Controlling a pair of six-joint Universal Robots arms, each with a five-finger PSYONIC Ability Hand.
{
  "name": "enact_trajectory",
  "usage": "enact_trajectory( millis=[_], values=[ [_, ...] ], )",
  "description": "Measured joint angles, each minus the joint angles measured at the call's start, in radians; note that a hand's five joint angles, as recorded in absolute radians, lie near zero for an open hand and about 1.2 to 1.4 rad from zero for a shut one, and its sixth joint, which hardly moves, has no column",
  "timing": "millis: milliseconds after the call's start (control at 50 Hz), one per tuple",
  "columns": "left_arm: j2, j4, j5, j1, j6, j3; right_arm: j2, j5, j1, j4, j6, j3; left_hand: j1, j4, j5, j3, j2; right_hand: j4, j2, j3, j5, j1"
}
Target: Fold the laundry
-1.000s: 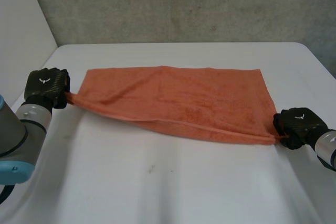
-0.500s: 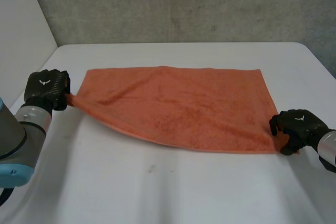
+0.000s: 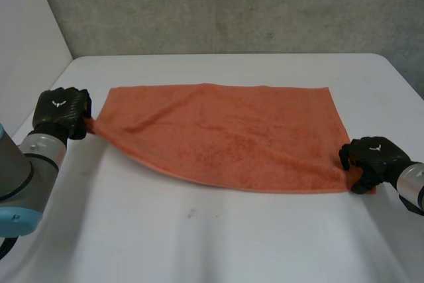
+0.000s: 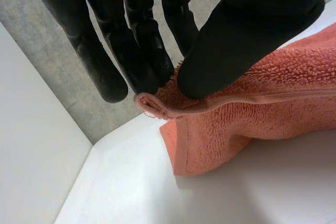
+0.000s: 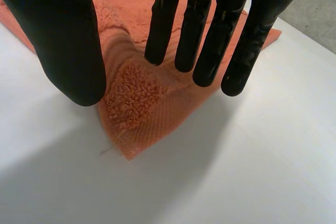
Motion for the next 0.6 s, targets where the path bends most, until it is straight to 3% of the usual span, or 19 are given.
enact_trajectory(
  millis=[180,260,300,440,600],
  values=[
    [0.000,0.000,-0.001,0.000,0.000,0.000,0.024,0.010,0.006,-0.006,0.004,-0.049,0.000,0.000,0.000,0.000,0.000,0.026,0.028,0.027,0.026,0.023],
    [0.000,0.000,-0.001,0.000,0.000,0.000,0.038,0.015,0.010,-0.005,0.006,-0.072,0.000,0.000,0.000,0.000,0.000,0.114,0.116,0.114,0.113,0.101],
    [0.000,0.000,-0.002,0.000,0.000,0.000,0.047,0.023,0.018,-0.005,0.011,-0.101,0.000,0.000,0.000,0.000,0.000,0.352,0.352,0.348,0.351,0.271],
    [0.003,-0.010,-0.004,0.000,0.001,0.000,0.022,0.034,0.033,-0.006,0.025,-0.122,0.000,0.000,0.000,0.000,0.000,0.393,0.384,0.386,0.387,0.279],
    [0.091,-0.172,-0.006,0.011,-0.002,-0.015,-0.127,0.041,0.040,0.060,0.088,-0.116,0.000,0.000,0.000,0.000,0.000,0.393,0.384,0.386,0.387,0.279]
  ],
)
